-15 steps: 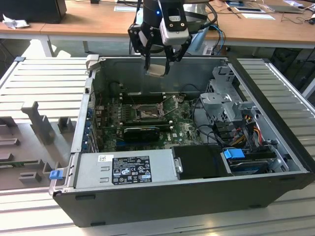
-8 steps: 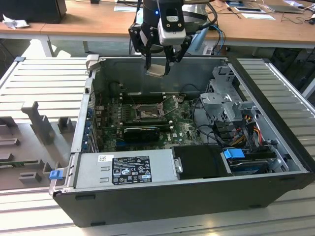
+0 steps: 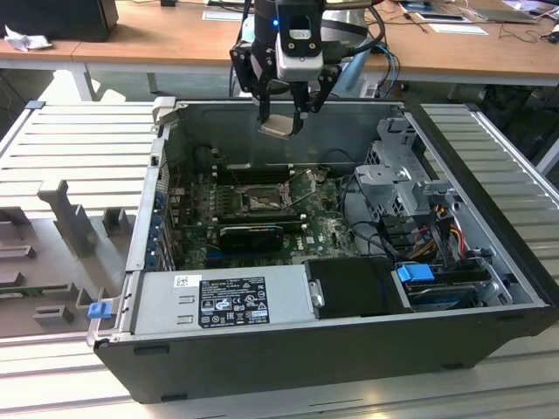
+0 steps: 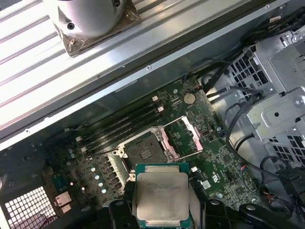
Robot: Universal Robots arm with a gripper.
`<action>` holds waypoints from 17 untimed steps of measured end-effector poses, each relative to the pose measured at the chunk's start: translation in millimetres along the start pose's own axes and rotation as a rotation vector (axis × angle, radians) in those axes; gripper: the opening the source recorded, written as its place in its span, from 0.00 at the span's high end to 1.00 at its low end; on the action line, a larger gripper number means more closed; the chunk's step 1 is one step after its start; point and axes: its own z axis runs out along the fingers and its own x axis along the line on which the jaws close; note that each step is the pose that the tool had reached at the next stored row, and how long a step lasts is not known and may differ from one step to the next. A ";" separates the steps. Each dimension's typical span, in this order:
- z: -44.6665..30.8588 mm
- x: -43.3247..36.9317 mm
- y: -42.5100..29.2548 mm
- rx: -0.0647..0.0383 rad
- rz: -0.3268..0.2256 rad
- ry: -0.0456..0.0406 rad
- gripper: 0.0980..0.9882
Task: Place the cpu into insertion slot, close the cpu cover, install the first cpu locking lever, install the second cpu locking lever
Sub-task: 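Place the cpu into insertion slot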
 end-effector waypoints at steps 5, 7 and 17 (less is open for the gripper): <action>0.9 0.0 -0.1 -0.002 0.087 -0.0078 0.52; 1.0 0.0 -0.1 -0.002 0.107 -0.0095 0.52; 1.3 1.3 -0.9 -0.003 0.162 -0.0145 0.52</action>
